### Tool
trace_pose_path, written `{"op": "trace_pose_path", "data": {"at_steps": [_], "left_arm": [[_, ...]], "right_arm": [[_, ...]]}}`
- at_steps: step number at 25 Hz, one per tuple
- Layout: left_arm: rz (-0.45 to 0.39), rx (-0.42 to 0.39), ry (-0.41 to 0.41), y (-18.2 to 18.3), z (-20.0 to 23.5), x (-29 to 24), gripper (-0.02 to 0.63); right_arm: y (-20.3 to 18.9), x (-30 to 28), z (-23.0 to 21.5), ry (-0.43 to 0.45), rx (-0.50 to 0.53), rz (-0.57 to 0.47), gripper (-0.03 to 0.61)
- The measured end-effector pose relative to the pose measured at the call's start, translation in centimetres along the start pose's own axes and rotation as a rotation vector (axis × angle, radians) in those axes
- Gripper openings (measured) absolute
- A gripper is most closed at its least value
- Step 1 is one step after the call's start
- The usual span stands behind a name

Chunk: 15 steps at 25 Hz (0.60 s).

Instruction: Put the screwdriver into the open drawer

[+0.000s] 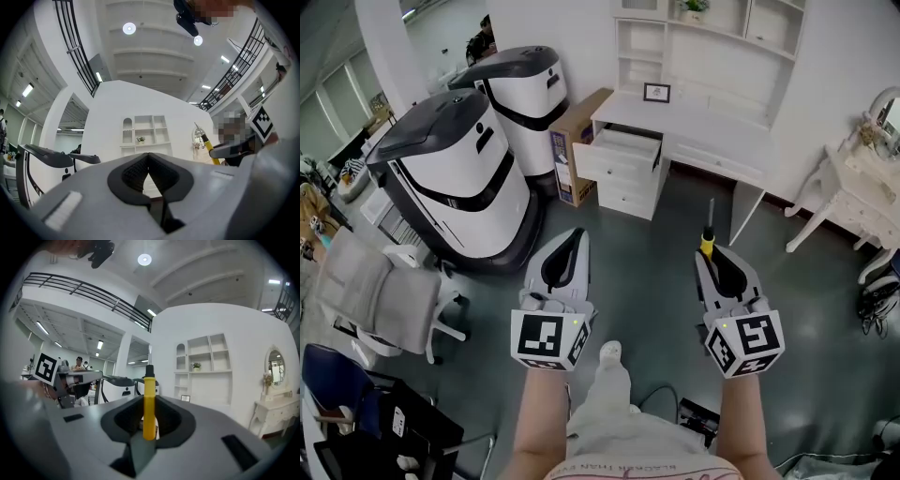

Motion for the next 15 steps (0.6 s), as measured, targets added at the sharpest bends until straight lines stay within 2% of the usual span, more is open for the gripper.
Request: {"op": "trace_pose_path", "data": {"at_steps": [7, 15], "left_arm": [[-0.005, 0.012, 0.000, -1.7, 2.7, -5.0, 0.009], [0.000, 0.012, 0.006, -3.7, 8.7, -12.4, 0.009]], "right_arm": [[-0.4, -5.1, -2.0, 0.013, -0.004, 0.005, 0.080], [-0.2, -14.7, -3.7, 0.021, 0.001, 0.017, 0.080]]}}
Point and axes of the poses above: the fingertips, and each gripper's own axes: x backward along the fingers, z to its left, y out of its top, the point moved 2 cm from there along x, backward along the fingers, and after that the axes turned 3 degrees about -y, right-handed, at the moved point
